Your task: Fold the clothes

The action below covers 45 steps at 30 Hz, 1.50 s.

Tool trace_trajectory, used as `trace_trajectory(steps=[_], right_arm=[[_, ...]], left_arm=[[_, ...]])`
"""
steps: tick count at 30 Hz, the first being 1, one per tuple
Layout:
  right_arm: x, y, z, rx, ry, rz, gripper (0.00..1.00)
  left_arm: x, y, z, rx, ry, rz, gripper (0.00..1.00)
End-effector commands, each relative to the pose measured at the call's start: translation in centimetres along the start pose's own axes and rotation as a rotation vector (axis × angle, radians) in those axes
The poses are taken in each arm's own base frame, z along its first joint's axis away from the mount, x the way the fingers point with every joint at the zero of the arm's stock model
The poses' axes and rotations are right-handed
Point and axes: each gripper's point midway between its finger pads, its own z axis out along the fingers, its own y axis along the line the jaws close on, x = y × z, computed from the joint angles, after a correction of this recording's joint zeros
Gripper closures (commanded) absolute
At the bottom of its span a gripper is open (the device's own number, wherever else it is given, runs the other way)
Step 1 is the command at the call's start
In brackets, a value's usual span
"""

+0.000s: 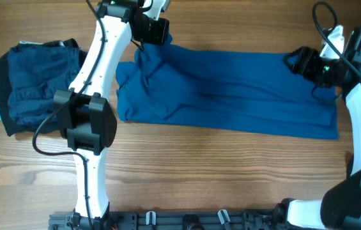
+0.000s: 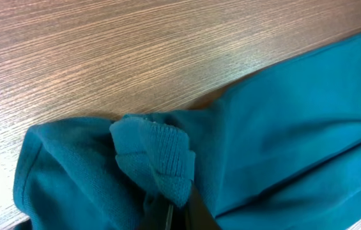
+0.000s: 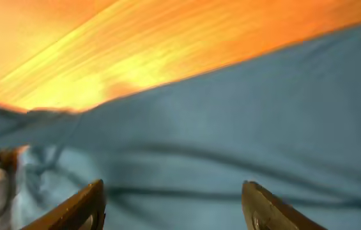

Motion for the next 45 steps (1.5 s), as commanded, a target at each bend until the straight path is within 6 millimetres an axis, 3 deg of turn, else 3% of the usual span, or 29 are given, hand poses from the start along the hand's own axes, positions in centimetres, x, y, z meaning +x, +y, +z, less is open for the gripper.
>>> trace_trajectory(steps=[1,6,9,13,23,27,31,35,37,40,45], right_arm=[[-2.4,-6.0,2.4,0.194,-0.043,0.050,0.31],[-6.4,-12.0,5.6,0.234,-0.096,0.145,0.30],[-8.9,-15.1,7.6,0.253,-0.100,0.170,0.22],[-10.4,-18.4,9.9,0.274,-0.091,0.200,0.15],[-7.3,-22.0,14.0,0.336,-0.013,0.244,0.16],[-7.0,-22.3,14.8,0.336,-0.011,0.249,0.24],[-6.7,-22.5,15.3,0.348,-0.007,0.243,0.43],[-6.6,-22.4,14.9,0.324,0.004,0.258,0.83],[-7.1,-22.3,13.7,0.303,-0.006,0.271,0.94],[-8.1,-21.7,11.6,0.264,-0.031,0.285,0.96],[-10.1,-20.2,5.9,0.215,-0.083,0.306,0.96]], left_arm=[[-1.2,-0.6,-2.7,-0.004,-0.053,0.021,0.96],[-0.8,-0.7,-2.9,-0.003,-0.036,0.014,0.96],[-0.6,-0.7,-2.9,-0.003,-0.029,0.012,0.96],[-0.5,-0.7,-2.9,-0.003,-0.025,0.007,0.96],[-0.4,-0.7,-2.9,-0.003,-0.019,0.003,0.96],[0.0,-0.7,-2.9,-0.002,-0.005,-0.001,0.96],[0.1,-0.7,-2.9,-0.002,-0.003,-0.002,0.96],[0.3,-0.7,-2.9,-0.002,0.006,-0.005,0.96],[0.4,-0.7,-2.9,-0.002,0.010,-0.007,0.96],[0.3,-0.7,-3.0,-0.002,0.008,-0.006,0.96],[0.9,-0.6,-4.3,-0.037,0.026,-0.013,0.96]])
